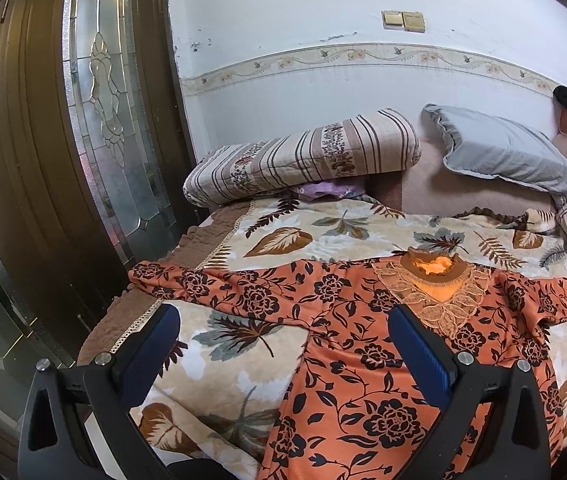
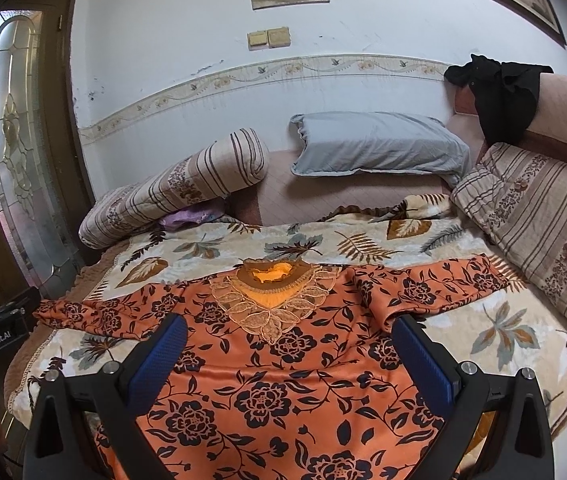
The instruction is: Fold small clothes
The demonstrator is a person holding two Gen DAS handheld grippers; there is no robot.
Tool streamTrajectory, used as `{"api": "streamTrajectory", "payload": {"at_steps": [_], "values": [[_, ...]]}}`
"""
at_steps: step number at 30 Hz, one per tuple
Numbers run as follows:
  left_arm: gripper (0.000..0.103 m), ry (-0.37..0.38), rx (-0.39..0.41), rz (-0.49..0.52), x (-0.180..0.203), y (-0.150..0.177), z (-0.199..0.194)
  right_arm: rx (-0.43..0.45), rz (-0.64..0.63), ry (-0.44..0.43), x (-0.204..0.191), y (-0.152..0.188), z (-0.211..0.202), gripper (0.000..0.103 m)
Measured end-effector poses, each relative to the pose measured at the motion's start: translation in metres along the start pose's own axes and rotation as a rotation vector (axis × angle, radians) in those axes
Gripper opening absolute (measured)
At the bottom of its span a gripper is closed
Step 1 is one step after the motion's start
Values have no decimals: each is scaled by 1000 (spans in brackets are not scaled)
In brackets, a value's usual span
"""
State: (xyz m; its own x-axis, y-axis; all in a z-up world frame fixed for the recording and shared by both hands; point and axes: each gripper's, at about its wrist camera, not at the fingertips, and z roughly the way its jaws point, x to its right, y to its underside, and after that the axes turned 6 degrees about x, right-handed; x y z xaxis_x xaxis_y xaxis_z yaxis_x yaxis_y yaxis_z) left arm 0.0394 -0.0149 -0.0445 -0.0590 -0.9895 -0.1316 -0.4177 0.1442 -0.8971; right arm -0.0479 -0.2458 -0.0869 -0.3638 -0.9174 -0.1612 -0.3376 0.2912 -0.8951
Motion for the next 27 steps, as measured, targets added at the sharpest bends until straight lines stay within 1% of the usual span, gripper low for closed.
{"api": "streamTrajectory", "payload": {"at_steps": [13,19,20,23,25,27], "values": [[103,3,-20,12,8,0,15,-17,6,8,6,-1,16,103],[103,3,-43,28,15,4,26,-12,17,16,17,-2,26,103],[103,11,-59,30,16,6,32,-15,23,14,21,-3,29,103],[103,42,-143,45,22,20,60,-8,62,3,50,-1,44,103],[103,46,-202,73,29,37,83,-24,128,7,85,2,63,103],[103,47,-295,115,40,62,114,-58,234,32,130,8,86,103]]}}
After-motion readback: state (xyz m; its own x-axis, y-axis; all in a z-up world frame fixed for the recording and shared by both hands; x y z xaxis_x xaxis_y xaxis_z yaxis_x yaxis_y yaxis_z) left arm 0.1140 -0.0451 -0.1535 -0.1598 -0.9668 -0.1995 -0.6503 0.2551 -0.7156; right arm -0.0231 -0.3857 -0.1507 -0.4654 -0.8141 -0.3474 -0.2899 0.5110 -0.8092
